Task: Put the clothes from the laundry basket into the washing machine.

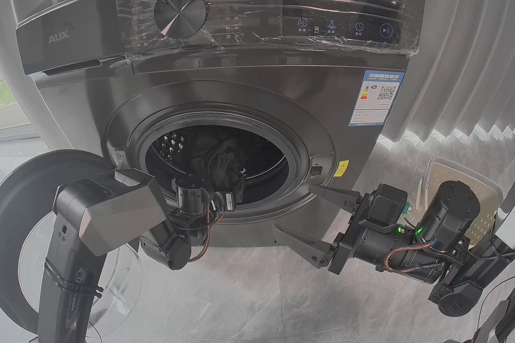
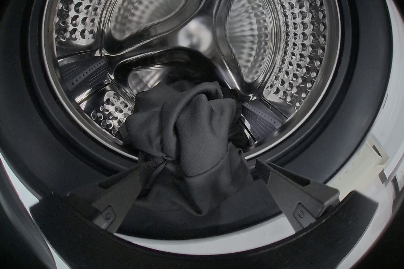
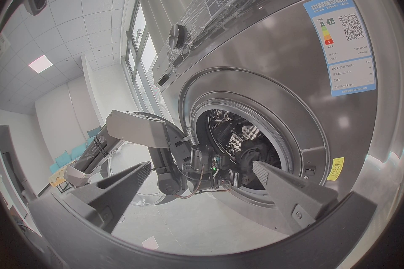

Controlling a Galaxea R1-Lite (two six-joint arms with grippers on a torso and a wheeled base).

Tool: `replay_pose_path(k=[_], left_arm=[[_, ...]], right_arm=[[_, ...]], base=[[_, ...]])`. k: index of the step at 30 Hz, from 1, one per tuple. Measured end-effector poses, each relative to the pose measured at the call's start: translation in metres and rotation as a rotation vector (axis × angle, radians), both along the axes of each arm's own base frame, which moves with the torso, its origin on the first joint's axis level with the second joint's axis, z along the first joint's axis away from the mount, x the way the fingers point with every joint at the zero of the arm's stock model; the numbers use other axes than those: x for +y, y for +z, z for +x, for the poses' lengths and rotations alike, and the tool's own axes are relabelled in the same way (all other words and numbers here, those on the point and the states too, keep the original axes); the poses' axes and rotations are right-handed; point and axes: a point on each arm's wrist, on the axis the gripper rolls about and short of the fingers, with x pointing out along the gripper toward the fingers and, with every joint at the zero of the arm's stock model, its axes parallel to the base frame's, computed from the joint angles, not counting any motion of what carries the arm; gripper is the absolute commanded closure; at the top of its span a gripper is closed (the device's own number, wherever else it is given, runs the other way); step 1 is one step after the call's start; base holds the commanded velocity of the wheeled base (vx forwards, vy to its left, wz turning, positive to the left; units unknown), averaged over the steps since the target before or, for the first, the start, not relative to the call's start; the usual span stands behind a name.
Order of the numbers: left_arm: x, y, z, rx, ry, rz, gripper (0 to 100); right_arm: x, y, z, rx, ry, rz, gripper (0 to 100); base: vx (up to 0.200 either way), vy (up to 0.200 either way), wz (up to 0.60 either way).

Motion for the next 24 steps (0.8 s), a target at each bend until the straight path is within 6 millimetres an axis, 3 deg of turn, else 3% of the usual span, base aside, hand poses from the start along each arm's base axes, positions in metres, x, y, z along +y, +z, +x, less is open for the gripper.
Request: replay_pose_path(k=[24], left_arm=[[-0.001,-0.018,0.019,-0.027,0.014,-0.003,0]], right_arm=[[0.001,0.002,0.001,-0.007,0.001,0.007,0]], base=[[0.0,0.0,0.0]])
